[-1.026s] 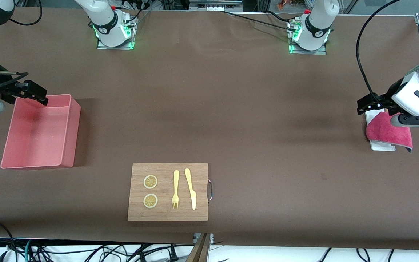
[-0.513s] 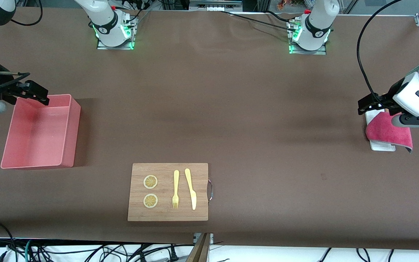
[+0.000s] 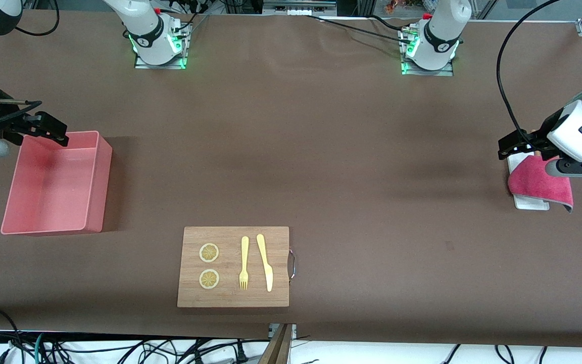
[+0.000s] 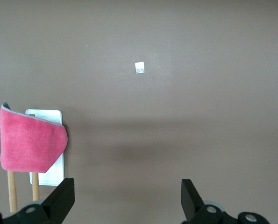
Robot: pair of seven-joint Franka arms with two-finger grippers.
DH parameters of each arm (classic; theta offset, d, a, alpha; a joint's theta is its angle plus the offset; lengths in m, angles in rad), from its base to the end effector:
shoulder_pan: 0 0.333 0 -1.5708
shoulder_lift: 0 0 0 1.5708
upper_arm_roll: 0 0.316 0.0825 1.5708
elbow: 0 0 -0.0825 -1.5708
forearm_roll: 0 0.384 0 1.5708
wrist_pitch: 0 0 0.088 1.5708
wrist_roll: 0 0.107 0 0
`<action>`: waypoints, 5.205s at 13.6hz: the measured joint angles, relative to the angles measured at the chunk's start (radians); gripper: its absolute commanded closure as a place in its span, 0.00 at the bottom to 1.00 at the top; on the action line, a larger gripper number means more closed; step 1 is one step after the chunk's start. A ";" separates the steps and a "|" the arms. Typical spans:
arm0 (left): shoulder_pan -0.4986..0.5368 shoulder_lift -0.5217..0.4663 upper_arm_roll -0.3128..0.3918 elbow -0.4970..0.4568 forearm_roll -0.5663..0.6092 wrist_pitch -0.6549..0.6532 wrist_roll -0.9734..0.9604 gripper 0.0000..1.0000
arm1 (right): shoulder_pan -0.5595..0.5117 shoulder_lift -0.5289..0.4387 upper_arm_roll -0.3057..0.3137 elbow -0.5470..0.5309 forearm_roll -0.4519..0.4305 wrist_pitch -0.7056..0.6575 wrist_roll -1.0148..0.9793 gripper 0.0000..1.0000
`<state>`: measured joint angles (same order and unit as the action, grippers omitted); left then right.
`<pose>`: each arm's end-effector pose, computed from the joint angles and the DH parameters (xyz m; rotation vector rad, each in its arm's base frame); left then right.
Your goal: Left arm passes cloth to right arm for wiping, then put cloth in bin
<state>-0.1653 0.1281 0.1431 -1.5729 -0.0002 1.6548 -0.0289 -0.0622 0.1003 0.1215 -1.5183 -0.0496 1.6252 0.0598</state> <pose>0.5961 -0.0180 0.5576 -3.1216 -0.0093 0.0693 0.5892 0.0263 0.5973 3.1047 0.0021 0.0148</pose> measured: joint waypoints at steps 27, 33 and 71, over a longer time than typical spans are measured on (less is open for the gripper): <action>0.001 0.063 -0.001 0.087 0.000 -0.080 0.000 0.00 | 0.000 0.010 0.000 0.010 0.000 0.004 0.000 0.01; 0.009 0.042 0.004 0.090 0.002 -0.127 0.156 0.00 | 0.000 0.010 0.002 0.012 0.000 0.003 0.000 0.01; 0.432 0.495 0.010 0.085 0.086 0.190 0.529 0.39 | 0.001 0.010 0.004 0.015 0.000 0.002 0.000 0.01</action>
<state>0.2668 0.6231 0.1530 -1.4876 0.0861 1.8452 0.5001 -0.0616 0.1102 0.1254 -1.5037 -0.0496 1.6267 0.0596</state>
